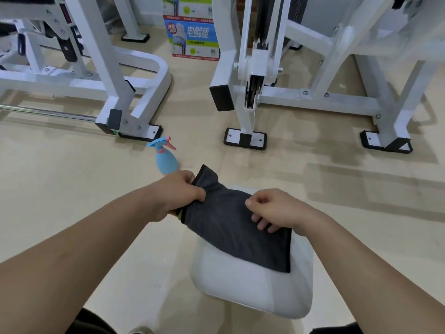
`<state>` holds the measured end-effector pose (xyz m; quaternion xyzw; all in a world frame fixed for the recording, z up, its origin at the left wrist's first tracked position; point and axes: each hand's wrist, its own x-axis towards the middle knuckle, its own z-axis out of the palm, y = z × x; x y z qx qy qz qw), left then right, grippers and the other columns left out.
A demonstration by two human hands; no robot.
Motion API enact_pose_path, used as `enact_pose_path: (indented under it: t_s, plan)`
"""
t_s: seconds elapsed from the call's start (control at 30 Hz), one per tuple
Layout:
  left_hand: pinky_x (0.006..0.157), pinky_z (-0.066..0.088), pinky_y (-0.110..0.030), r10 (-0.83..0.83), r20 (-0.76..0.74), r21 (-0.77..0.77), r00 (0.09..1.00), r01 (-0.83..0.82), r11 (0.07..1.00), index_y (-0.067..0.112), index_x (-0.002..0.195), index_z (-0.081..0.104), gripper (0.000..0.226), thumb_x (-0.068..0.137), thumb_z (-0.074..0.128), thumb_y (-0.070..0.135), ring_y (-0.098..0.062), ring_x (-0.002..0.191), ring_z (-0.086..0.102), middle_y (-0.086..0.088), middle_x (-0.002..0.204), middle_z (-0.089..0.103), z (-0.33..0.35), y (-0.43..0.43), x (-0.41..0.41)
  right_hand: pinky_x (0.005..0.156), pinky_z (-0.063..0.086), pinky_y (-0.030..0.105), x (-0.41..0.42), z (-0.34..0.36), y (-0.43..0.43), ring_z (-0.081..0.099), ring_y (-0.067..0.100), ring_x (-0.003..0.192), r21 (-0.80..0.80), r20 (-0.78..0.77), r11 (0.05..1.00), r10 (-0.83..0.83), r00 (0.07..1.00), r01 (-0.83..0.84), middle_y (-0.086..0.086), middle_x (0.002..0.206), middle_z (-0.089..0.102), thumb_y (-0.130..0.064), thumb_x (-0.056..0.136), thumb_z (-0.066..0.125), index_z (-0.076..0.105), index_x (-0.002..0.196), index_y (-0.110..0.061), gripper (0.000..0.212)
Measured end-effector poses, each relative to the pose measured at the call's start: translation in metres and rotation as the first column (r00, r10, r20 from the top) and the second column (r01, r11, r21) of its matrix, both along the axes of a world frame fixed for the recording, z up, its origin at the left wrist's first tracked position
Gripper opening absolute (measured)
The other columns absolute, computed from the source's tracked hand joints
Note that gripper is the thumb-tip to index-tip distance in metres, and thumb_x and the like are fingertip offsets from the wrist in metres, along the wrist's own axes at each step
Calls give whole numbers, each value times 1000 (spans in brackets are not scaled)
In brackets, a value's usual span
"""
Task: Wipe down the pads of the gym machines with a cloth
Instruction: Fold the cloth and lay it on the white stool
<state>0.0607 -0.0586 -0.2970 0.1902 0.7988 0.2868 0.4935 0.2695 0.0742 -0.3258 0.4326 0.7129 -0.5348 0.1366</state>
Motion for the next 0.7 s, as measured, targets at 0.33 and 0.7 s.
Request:
enact_pose_path:
  t_s: [0.33, 0.7]
  plan:
    - [83, 54, -22, -483, -43, 191, 875, 481, 856, 30, 115, 64, 33, 85, 79, 29, -4, 96, 66, 15, 108, 64, 0, 25, 107, 70, 64, 43, 31, 11, 16, 75, 21, 76, -398, -114, 882, -323, 940, 254, 12, 97, 78, -56, 90, 71, 77, 105, -12, 47]
    - [63, 66, -43, -178, -140, -205, 974, 147, 968, 3, 89, 57, 55, 87, 73, 56, -33, 59, 74, -18, 66, 73, -53, 24, 63, 43, 55, 28, 34, -14, 18, 71, 30, 80, -118, 13, 898, -425, 905, 424, 10, 103, 69, -37, 104, 54, 65, 111, -9, 31]
